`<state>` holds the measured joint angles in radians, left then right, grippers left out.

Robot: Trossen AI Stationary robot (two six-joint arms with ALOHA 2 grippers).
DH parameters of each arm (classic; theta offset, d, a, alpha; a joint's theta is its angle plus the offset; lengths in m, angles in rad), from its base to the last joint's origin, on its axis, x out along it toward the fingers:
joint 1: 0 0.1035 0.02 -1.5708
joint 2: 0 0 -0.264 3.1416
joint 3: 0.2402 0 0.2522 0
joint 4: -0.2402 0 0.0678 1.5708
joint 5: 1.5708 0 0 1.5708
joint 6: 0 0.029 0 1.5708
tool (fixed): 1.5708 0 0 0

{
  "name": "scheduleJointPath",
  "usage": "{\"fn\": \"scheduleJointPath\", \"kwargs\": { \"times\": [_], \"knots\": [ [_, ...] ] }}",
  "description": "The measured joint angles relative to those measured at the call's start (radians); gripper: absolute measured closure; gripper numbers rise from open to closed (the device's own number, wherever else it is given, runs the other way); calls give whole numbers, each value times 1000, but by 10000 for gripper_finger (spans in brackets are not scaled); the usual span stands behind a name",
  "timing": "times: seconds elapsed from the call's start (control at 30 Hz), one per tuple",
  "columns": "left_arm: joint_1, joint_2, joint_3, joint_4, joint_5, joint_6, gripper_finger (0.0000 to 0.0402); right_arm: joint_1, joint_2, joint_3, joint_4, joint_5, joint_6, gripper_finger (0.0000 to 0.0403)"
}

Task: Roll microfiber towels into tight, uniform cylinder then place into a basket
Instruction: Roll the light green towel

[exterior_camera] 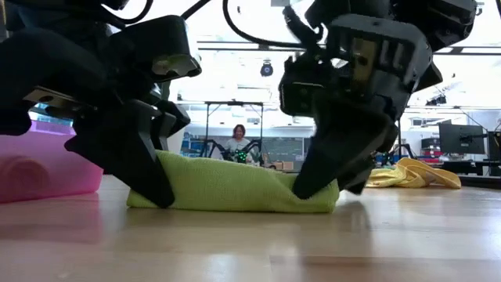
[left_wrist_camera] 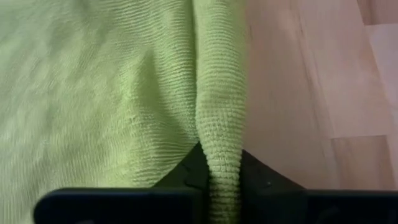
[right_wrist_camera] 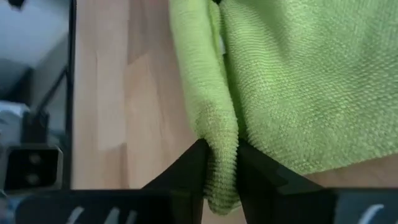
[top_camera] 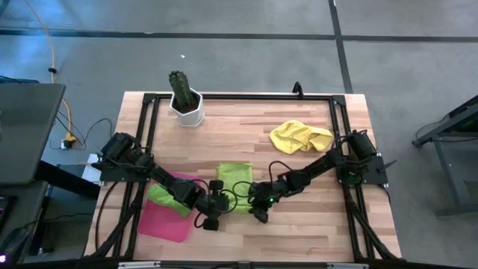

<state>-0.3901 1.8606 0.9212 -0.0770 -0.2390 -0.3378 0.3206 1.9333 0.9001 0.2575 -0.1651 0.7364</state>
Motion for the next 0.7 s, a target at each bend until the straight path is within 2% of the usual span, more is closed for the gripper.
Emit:
{"fn": "scheduleJointPath", "kwargs": {
  "times": [0.13,0.3,0.47,0.57,0.7],
  "knots": [
    [0,0,0,2,8,-16,396,-1,-74,-4,-37,12,-197,324],
    [1,0,0,2,17,-27,392,12,-176,-2,-66,15,-505,324],
    [11,0,0,3,33,-30,392,89,-195,-1,-9,109,-826,324],
    [22,0,0,7,63,-29,392,136,-166,-1,-12,171,-899,324],
    [40,0,0,9,90,-29,392,176,-141,-1,-4,254,-845,309]
  ]
}}
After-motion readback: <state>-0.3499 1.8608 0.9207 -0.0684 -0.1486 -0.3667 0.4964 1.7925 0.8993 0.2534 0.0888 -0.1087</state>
